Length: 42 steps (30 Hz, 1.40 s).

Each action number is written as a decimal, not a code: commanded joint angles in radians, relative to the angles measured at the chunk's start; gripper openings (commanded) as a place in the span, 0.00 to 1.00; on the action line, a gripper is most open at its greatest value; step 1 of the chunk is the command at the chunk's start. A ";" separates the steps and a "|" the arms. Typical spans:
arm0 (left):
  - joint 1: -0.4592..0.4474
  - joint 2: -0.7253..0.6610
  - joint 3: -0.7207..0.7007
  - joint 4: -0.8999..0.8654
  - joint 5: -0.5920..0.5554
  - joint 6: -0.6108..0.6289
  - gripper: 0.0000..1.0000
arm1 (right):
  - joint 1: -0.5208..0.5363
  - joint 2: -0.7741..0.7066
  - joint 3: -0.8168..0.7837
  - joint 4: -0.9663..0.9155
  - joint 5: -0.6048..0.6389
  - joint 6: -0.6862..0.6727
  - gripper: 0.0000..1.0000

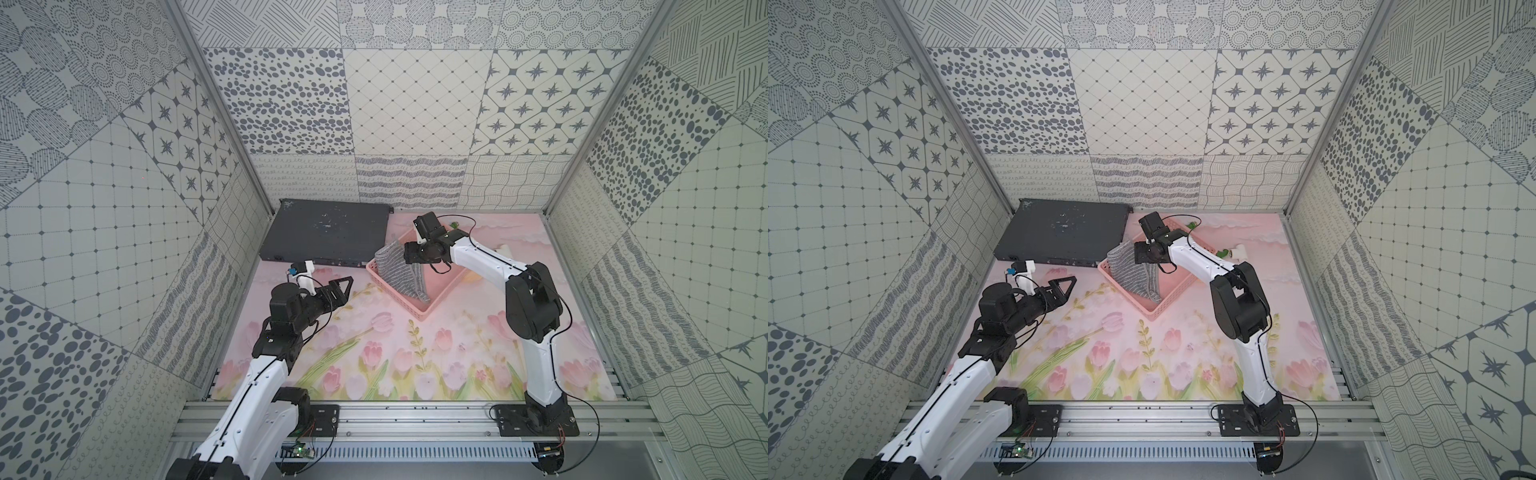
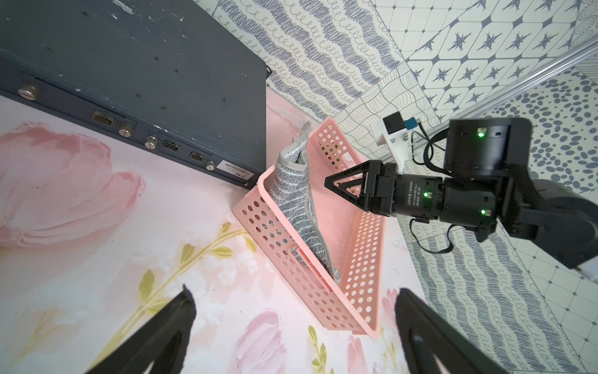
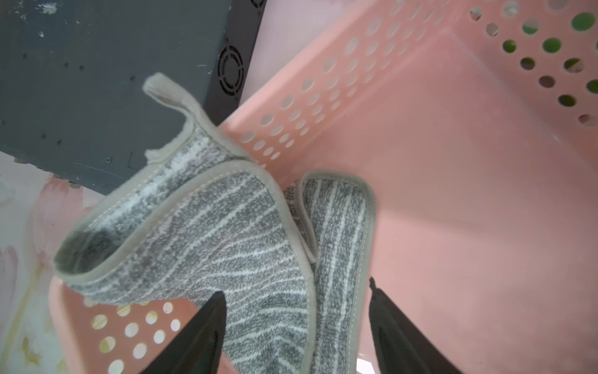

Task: Fold the square dishcloth
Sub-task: Pick up the cleaning item from the bin.

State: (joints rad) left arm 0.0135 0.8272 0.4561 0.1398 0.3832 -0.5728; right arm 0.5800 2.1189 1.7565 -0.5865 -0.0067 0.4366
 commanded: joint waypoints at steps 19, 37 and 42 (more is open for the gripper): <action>0.002 -0.016 0.042 -0.127 -0.057 0.009 0.99 | -0.032 0.181 0.124 0.042 -0.237 -0.022 0.58; 0.002 -0.016 0.104 -0.197 -0.065 0.032 0.99 | -0.030 -0.030 0.032 0.039 -0.188 -0.052 0.02; 0.002 -0.034 0.124 -0.220 -0.038 0.033 0.99 | -0.029 -0.142 0.024 -0.012 -0.151 -0.058 0.03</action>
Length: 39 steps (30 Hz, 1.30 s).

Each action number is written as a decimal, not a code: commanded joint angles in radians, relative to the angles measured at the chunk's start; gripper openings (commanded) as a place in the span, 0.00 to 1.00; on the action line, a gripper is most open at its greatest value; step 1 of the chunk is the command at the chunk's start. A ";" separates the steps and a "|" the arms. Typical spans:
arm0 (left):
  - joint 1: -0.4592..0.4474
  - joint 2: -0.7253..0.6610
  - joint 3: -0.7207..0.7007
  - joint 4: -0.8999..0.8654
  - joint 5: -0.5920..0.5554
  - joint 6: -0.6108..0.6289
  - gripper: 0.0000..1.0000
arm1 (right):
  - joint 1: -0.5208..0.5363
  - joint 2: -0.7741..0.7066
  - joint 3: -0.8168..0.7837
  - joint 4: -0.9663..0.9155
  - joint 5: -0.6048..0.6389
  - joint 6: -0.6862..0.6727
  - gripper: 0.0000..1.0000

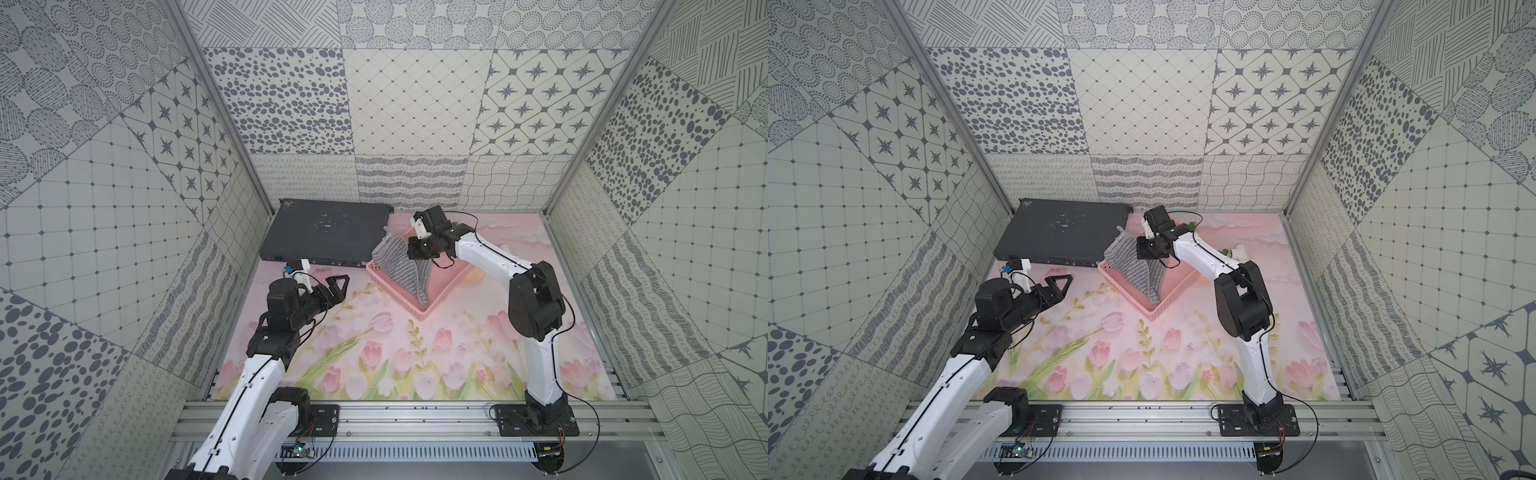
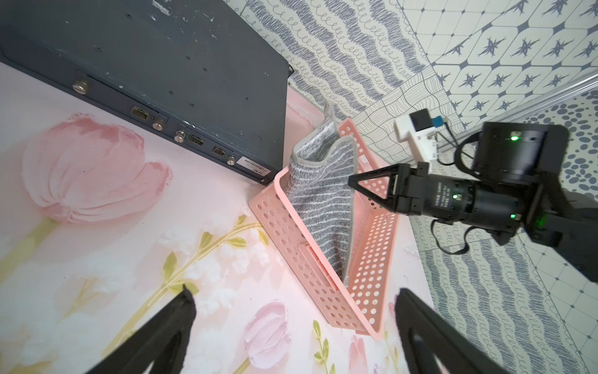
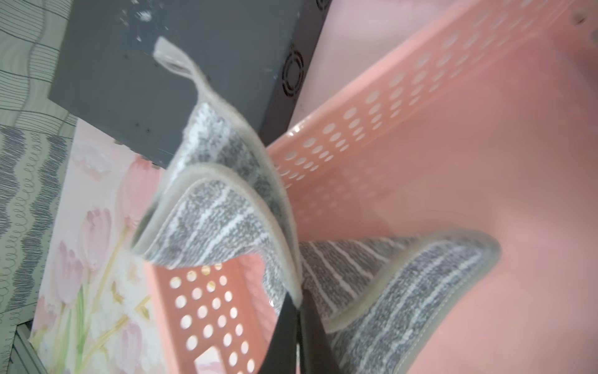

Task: Fold the square dishcloth
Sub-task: Pick up the cleaning item from the bin, then place the cleaning item at the center of the board.

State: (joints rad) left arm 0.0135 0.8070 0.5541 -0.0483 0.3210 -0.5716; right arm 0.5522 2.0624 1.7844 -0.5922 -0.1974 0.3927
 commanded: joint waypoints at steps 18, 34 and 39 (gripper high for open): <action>0.002 -0.028 0.136 -0.120 0.145 0.024 0.99 | -0.014 -0.438 0.105 -0.426 0.478 -0.078 0.04; -0.296 0.008 0.113 0.054 0.090 -0.073 0.99 | -0.098 -0.770 -0.357 -0.749 0.635 0.081 0.07; -0.337 0.035 0.035 0.255 0.057 -0.166 0.99 | -0.073 -0.668 -0.498 -0.605 0.541 0.100 0.10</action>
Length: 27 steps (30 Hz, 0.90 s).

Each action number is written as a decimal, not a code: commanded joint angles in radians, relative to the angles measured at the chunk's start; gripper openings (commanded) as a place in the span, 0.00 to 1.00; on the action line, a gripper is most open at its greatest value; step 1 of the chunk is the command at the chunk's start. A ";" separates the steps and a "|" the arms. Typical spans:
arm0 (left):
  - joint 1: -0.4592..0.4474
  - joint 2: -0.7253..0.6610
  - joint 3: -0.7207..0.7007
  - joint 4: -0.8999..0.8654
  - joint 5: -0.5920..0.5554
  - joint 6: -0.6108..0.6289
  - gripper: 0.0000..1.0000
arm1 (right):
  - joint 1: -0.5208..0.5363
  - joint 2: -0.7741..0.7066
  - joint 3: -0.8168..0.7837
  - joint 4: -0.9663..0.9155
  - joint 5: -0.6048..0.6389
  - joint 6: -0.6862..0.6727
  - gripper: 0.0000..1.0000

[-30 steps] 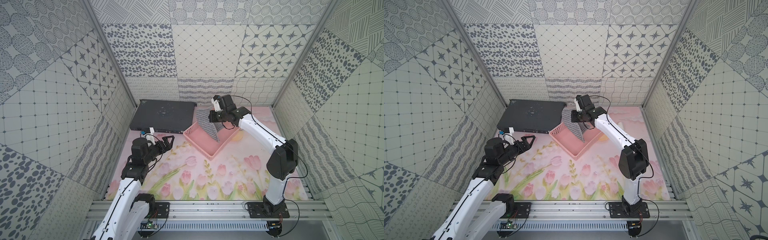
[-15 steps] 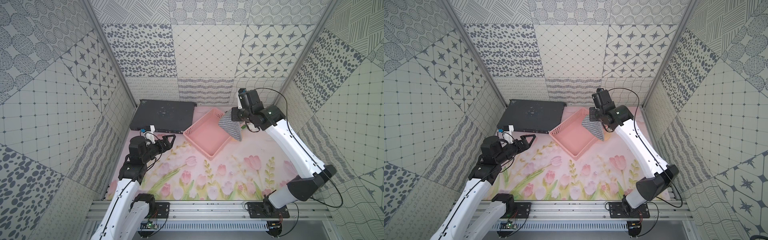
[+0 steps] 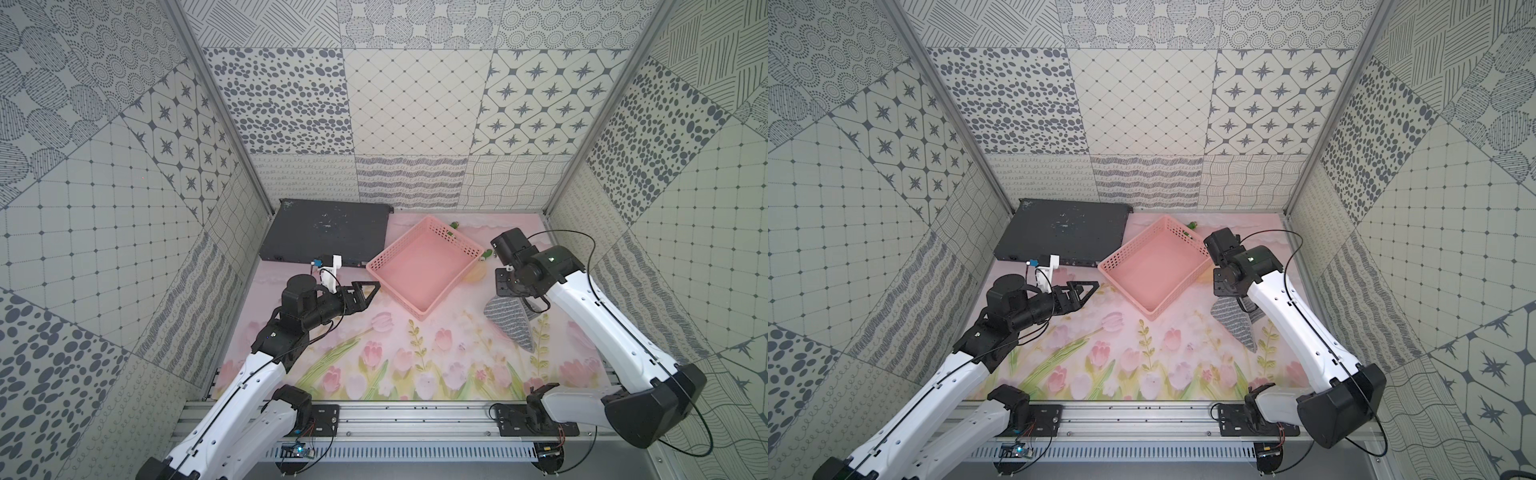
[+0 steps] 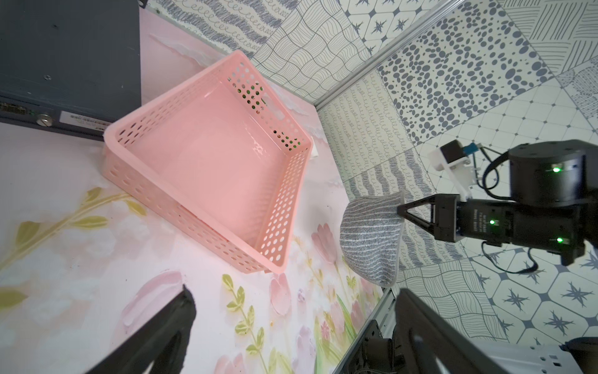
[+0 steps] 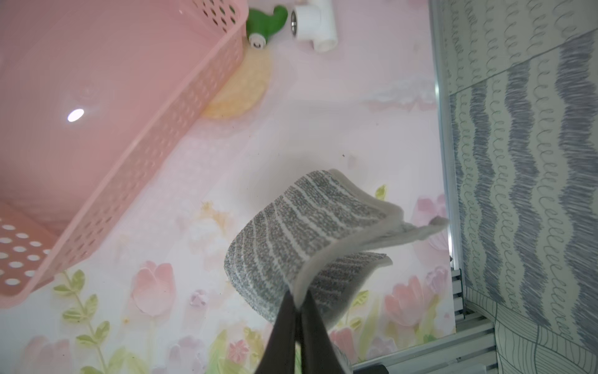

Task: Fold the square dishcloth
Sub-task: Place the cleaning item at the center of the board.

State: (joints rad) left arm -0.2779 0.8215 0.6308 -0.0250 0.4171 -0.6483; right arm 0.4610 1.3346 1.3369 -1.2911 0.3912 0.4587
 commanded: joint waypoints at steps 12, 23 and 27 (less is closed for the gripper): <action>-0.125 0.005 -0.049 0.181 -0.132 0.034 0.99 | 0.155 0.303 0.035 0.307 -0.168 0.052 0.48; -0.548 0.268 0.042 0.219 -0.344 0.291 0.99 | -0.154 -0.037 -0.227 0.361 -0.194 0.137 0.59; -0.707 0.464 0.171 0.198 -0.428 0.318 0.99 | -0.293 -0.129 -0.306 0.380 -0.221 0.128 0.70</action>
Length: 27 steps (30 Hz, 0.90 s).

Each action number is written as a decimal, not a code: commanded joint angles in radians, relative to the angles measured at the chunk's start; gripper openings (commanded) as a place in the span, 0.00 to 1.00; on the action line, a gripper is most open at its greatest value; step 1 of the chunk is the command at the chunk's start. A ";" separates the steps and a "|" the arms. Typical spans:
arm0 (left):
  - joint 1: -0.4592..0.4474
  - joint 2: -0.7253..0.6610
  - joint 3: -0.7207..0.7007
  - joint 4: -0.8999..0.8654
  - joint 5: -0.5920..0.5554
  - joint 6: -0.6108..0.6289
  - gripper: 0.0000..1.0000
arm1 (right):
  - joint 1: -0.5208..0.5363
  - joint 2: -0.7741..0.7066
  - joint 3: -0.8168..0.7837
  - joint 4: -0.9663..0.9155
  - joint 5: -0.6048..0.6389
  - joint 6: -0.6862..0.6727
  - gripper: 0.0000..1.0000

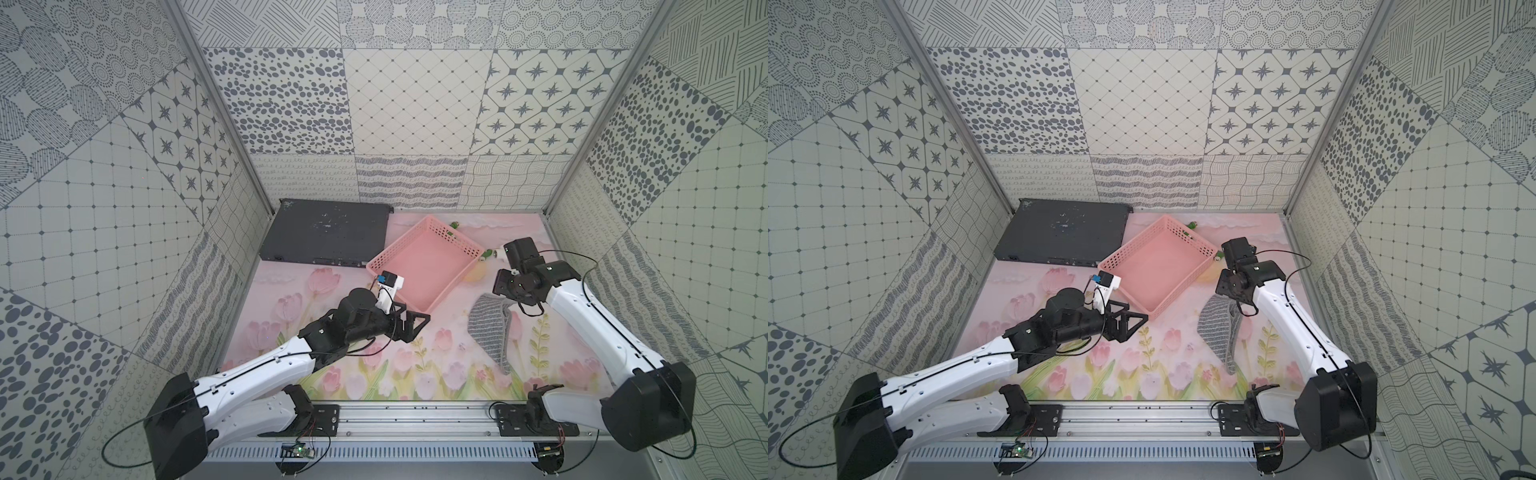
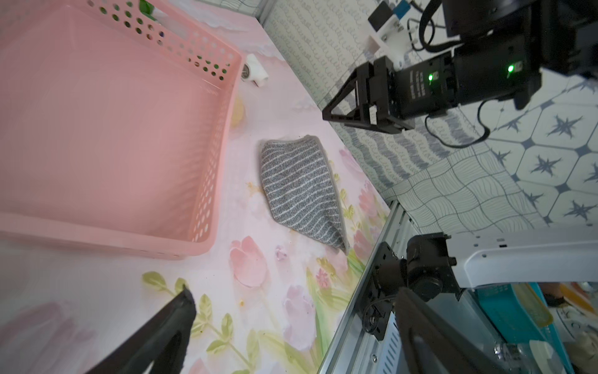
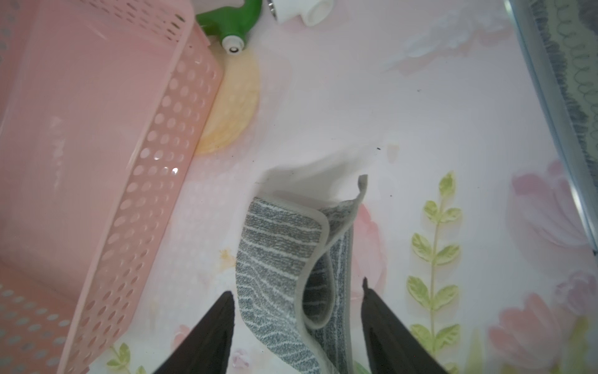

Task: Fold the square dishcloth
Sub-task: Place the cleaning item at the center of the board, then flatten out the cleaning item at the center of the board.

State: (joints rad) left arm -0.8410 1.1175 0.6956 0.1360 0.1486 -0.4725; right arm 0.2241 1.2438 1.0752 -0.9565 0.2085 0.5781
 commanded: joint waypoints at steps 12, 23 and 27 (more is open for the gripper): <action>-0.442 0.738 0.642 -0.141 -0.344 0.064 0.88 | -0.342 -0.136 -0.186 0.147 -0.222 -0.031 0.95; -0.460 1.071 0.978 -0.291 -0.349 0.040 0.78 | -0.406 -0.133 -0.234 0.197 -0.288 -0.067 0.97; -0.458 1.108 1.011 -0.349 -0.428 0.015 0.77 | -0.407 -0.132 -0.239 0.206 -0.331 -0.092 0.97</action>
State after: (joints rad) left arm -1.2938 2.1715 1.6505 -0.0799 -0.1772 -0.4332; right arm -0.1791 1.1233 0.8482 -0.7963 -0.0784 0.5205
